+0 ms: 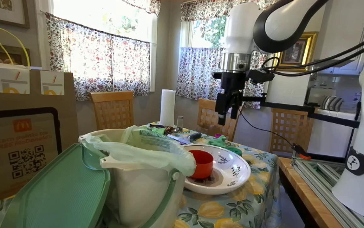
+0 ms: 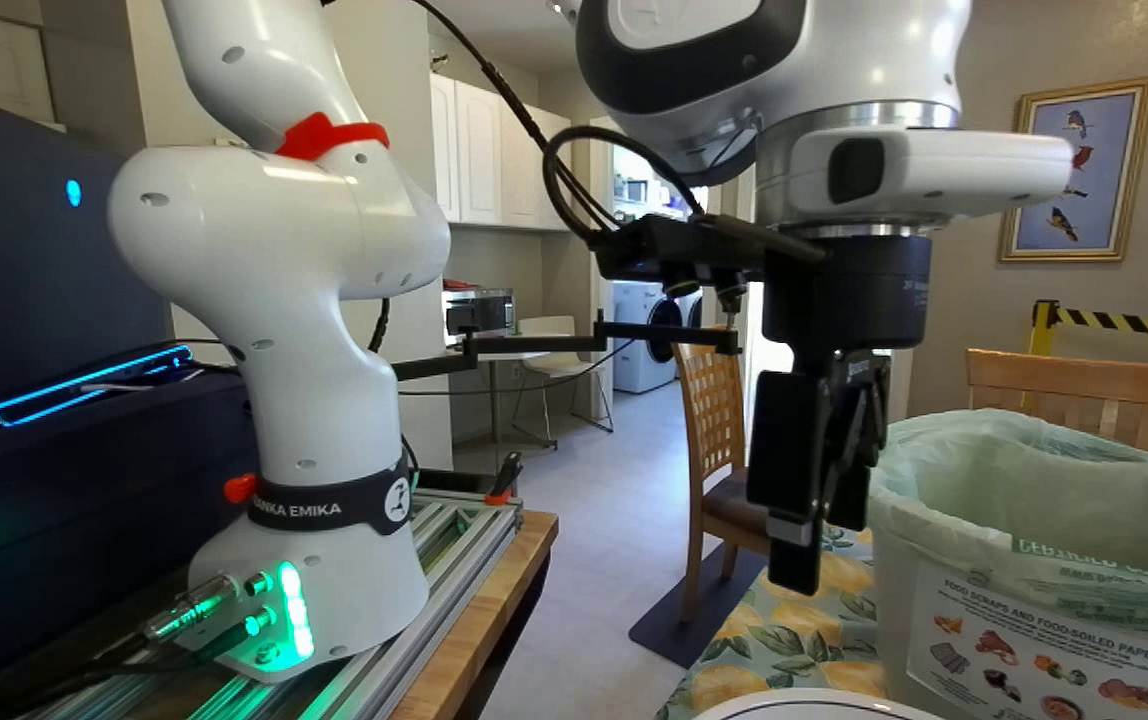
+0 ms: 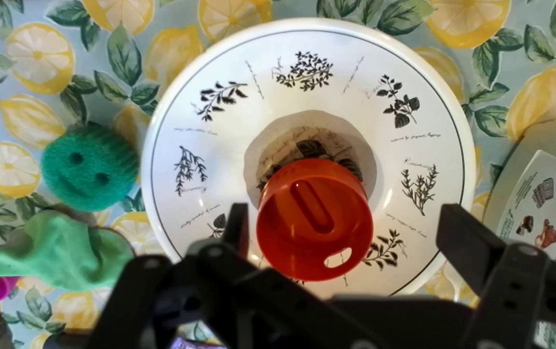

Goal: Move the orange bowl away

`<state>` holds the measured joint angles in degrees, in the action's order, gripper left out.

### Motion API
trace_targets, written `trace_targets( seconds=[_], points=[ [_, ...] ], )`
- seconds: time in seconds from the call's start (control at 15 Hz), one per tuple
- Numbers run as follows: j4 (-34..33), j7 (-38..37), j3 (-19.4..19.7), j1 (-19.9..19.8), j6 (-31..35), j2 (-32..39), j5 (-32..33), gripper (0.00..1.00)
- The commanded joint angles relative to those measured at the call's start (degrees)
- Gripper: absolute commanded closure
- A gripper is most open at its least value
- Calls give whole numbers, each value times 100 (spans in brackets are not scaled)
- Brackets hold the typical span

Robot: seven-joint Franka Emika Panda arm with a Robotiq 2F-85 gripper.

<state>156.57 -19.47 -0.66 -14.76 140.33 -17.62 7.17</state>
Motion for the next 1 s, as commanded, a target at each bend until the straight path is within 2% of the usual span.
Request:
trace_targets(
  seconds=[0.0,0.4,0.73,0.8,0.93],
  points=[
    [-377,-141,-7,161,101,566,125,0],
    [-1029,6,157,432,406,1491,-70,0],
    [-1613,-166,342,569,134,2172,-220,0],
    [-1263,-32,379,606,319,1790,-89,0],
    [-1416,-69,436,638,265,2013,-122,0]
  ],
)
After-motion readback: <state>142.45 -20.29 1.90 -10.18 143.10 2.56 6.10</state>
